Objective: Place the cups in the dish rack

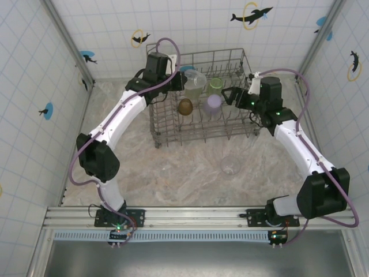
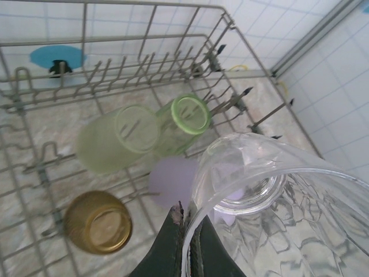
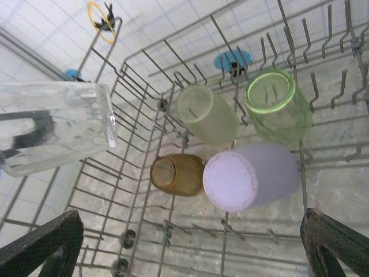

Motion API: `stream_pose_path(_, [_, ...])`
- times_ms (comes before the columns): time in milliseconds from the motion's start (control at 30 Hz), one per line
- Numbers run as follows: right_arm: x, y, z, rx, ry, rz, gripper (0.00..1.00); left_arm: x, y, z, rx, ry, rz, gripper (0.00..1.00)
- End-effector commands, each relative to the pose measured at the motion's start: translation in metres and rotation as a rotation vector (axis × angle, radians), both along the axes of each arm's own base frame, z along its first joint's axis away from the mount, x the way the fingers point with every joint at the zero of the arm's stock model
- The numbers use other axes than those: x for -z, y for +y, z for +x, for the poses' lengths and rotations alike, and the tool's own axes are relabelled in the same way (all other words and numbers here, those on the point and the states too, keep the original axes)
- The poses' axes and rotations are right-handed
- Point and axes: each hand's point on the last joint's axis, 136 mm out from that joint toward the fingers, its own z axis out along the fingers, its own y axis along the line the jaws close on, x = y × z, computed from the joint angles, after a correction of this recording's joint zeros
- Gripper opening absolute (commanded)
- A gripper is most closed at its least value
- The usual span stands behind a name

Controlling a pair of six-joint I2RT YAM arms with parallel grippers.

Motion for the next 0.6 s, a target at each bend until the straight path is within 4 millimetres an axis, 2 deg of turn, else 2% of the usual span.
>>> stream_pose_path(0, [-0.017,0.004,0.002,-0.043,-0.066,0.104,1.00,-0.017,-0.015,0.013,0.064,-0.021,-0.169,0.00])
stream_pose_path(133, [-0.028,0.002,0.007,-0.059,-0.107,0.164,1.00,-0.015,-0.029,0.019,0.164,0.027,-0.332,0.00])
stream_pose_path(167, [-0.029,0.002,0.008,-0.063,-0.110,0.176,1.00,-0.013,-0.015,0.033,0.136,0.032,-0.350,0.00])
stream_pose_path(233, [-0.027,0.002,0.013,-0.070,-0.107,0.201,1.00,-0.005,-0.015,0.041,0.147,0.050,-0.379,0.00])
stream_pose_path(567, [-0.038,0.017,0.032,-0.132,-0.143,0.317,1.00,-0.002,-0.033,0.051,0.251,0.094,-0.549,0.00])
